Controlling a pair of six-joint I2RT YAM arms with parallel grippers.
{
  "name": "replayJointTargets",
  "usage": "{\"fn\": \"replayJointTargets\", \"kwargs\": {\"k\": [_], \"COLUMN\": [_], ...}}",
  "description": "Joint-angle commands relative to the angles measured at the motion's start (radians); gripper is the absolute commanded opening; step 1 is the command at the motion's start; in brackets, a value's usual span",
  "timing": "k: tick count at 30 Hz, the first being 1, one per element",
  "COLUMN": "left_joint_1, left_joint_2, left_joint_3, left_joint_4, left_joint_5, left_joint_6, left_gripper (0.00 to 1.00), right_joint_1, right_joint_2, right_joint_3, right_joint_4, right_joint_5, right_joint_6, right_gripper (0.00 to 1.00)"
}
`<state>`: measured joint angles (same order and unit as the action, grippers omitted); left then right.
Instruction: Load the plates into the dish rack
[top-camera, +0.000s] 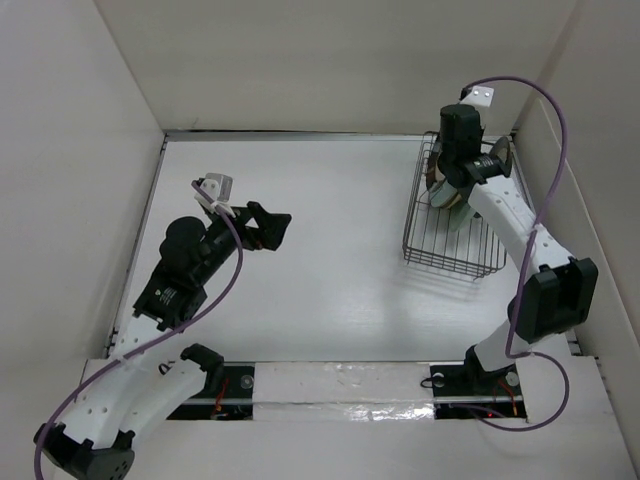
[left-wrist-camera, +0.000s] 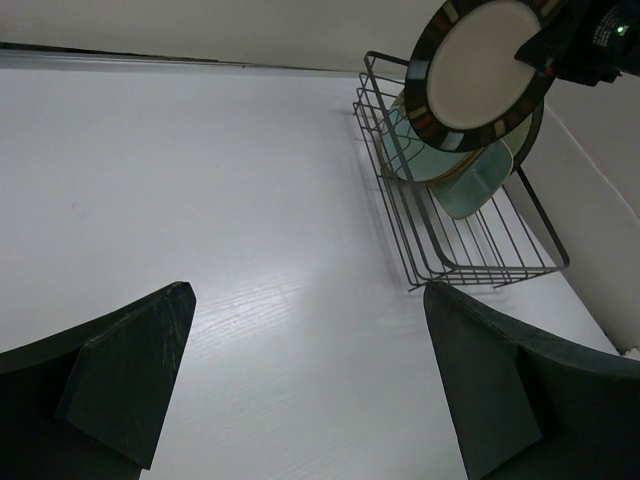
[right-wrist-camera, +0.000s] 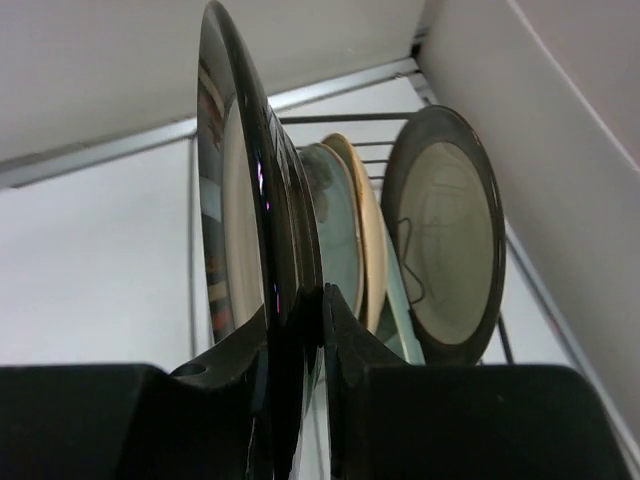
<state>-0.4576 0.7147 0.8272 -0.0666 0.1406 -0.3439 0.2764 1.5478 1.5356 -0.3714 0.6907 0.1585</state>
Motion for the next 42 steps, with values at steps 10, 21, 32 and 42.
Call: {"fn": "replayJointTargets", "kwargs": {"k": [10, 21, 32, 42], "left_joint_1": [-0.052, -0.052, -0.052, -0.052], "left_joint_2": [-0.012, 0.008, 0.02, 0.031], "left_joint_3": [0.026, 0.023, 0.024, 0.03], "left_joint_4": [0.005, 0.004, -0.007, -0.013], "left_joint_5": [-0.098, -0.108, -0.163, -0.184], "left_joint_6": [0.048, 0.048, 0.051, 0.054], "left_gripper": [0.99, 0.99, 0.99, 0.99], "right_joint_1": [0.024, 0.015, 0.006, 0.015], "right_joint_2": [0.061, 0.144, 0.196, 0.032], "right_joint_3": [0.093, 0.009, -0.072, -0.124], "right_joint_4": [0.128, 0.178, 0.236, 0.235], "right_joint_5": [0.247, 0.175, 0.093, 0.079], "right_joint_6": [-0.103, -0.057, 0.068, 0.111], "right_gripper": [0.0, 0.0, 0.1, 1.0]}}
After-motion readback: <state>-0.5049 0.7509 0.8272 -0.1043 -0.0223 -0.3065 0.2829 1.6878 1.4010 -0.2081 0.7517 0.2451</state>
